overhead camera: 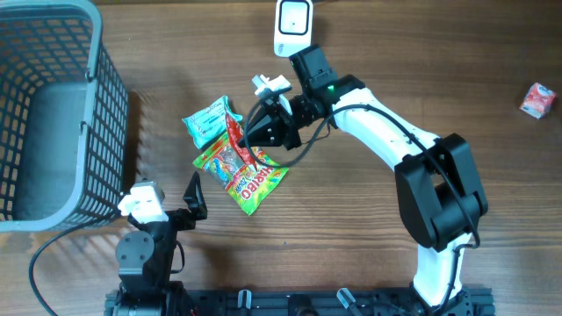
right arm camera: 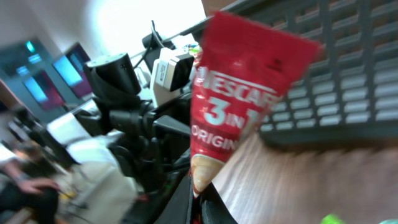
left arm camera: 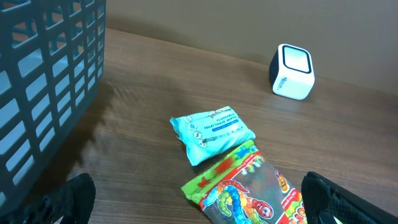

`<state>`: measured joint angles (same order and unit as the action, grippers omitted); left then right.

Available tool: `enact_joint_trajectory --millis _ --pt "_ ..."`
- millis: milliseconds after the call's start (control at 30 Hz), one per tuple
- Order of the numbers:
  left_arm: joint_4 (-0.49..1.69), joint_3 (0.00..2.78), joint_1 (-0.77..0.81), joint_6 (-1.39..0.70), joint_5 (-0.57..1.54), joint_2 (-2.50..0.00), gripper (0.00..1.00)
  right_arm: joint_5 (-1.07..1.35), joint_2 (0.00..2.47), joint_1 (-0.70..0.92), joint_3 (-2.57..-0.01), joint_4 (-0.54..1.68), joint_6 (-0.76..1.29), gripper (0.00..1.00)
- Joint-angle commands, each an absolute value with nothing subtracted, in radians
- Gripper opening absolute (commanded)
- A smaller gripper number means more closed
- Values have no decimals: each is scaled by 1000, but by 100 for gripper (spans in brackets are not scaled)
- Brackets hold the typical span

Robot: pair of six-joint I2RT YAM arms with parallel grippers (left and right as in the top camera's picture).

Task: Scan the item barcode
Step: 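Lift the Nescafe stick toward the white scanner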

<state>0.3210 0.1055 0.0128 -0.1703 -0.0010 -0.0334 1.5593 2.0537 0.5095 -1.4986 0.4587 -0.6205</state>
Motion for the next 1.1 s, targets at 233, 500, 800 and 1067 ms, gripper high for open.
enact_joint_trajectory --millis 233,500,800,1067 --pt "319 99 9 -173 10 -28 100 1494 2029 514 -1508 -234 -708 5" --pt "319 99 9 -173 10 -27 100 1561 2029 528 -1508 -819 -708 4" --pt "319 99 9 -173 10 -28 100 1573 2029 549 -1508 -987 -873 4" --pt "319 99 9 -173 10 -28 100 1621 2029 513 -1507 -791 -919 4"
